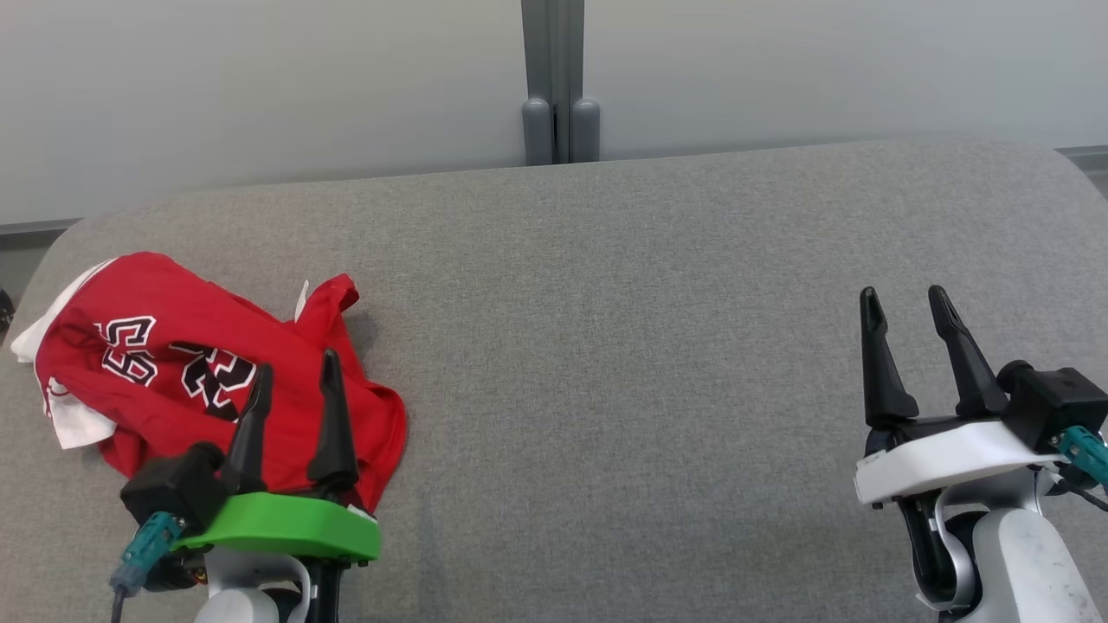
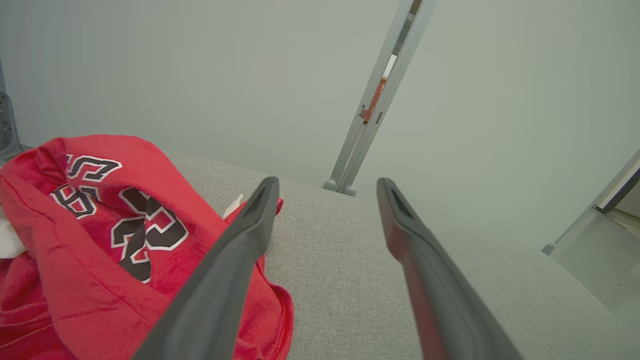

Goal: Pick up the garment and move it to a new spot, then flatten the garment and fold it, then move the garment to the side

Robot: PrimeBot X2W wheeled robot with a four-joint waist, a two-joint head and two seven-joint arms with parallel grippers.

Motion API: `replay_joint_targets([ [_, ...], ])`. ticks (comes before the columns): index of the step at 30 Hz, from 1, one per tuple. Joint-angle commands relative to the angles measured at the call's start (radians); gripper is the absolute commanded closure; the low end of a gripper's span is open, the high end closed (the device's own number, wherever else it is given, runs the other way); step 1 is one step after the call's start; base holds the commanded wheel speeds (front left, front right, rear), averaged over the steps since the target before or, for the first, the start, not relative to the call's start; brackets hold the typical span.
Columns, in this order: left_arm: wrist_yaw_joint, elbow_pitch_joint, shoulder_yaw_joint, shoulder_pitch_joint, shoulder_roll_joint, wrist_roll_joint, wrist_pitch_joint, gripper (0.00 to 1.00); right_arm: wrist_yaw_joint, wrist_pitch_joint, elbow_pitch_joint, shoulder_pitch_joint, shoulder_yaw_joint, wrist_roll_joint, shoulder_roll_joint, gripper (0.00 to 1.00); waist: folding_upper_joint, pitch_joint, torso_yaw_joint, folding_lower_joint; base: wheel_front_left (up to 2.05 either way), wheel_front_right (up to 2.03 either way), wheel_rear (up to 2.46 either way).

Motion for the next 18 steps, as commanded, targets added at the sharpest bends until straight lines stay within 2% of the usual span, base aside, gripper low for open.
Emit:
replay_joint_targets([
  [1,0.016,-0.005,-0.015,-0.007,0.018,0.036,-0.01,0.0,0.002,-0.01,-0.001,-0.001,-0.003,-0.04,-0.004,0.0,0.0,0.0,0.0,0.0,0.0,0.0,0.0],
  [6,0.067,0.014,-0.062,-0.008,0.042,0.087,-0.023,0.0,0.002,-0.023,0.015,0.001,-0.007,-0.104,-0.004,0.0,0.0,-0.001,0.001,0.0,0.0,0.0,0.0],
  [18,0.146,0.032,-0.136,-0.02,0.073,0.183,-0.052,0.0,0.002,-0.052,0.028,0.005,0.002,-0.236,-0.005,0.0,0.0,-0.002,0.004,0.0,0.0,0.0,0.0],
])
